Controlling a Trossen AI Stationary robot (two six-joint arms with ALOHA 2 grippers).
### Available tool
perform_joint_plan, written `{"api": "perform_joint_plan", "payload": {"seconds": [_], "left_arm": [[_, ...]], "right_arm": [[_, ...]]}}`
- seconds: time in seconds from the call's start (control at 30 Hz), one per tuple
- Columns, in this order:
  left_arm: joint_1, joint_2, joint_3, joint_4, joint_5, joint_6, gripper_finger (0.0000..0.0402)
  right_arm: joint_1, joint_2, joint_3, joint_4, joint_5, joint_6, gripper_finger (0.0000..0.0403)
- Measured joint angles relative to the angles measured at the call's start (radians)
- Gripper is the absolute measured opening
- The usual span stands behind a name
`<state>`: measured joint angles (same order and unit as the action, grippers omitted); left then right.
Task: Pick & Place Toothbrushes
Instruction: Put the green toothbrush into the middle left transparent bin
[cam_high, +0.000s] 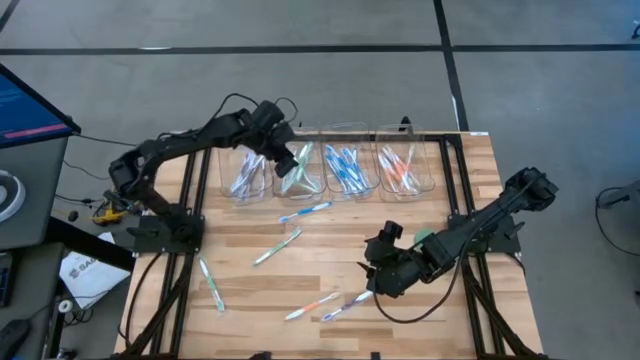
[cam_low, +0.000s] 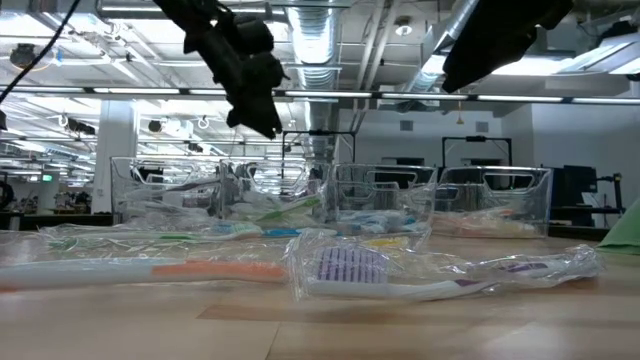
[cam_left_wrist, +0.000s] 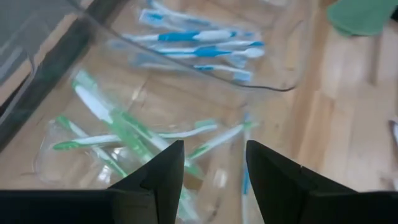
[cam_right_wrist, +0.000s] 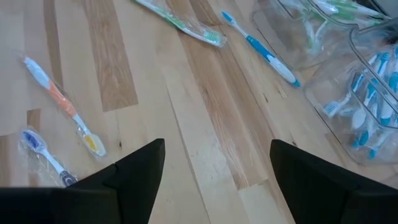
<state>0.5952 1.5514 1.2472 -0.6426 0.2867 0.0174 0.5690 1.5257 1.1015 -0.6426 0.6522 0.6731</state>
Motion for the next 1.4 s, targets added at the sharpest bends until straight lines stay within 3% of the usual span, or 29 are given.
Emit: {"api": "perform_joint_plan", "payload": {"seconds": [0.4,0.8,1.07,1.2,1.4], "left_arm": [[-0.119,-0.105,-0.042,-0.023,-0.002,-0.001,0.0167],[-0.46,-0.31,-0.295,-0.021,-0.009,-0.177,0.0167],[-0.711,-0.369,-0.546,0.3,-0.184,-0.21,0.0167],[-0.751,-0.362,-0.627,0.41,-0.248,-0.318,0.0167],[-0.752,-0.359,-0.698,0.429,-0.297,-0.398,0.0167]], "right_arm": [[0.0,0.0,0.0,0.0,-0.002,0.023,0.0286],[0.001,0.0,0.0,-0.001,-0.076,0.034,0.0286],[0.001,0.0,-0.002,0.001,-0.076,0.023,0.0286],[-0.002,0.0,-0.027,0.026,-0.076,0.008,0.0286],[-0.002,0.0,-0.042,0.053,-0.076,-0.001,0.0286]]}}
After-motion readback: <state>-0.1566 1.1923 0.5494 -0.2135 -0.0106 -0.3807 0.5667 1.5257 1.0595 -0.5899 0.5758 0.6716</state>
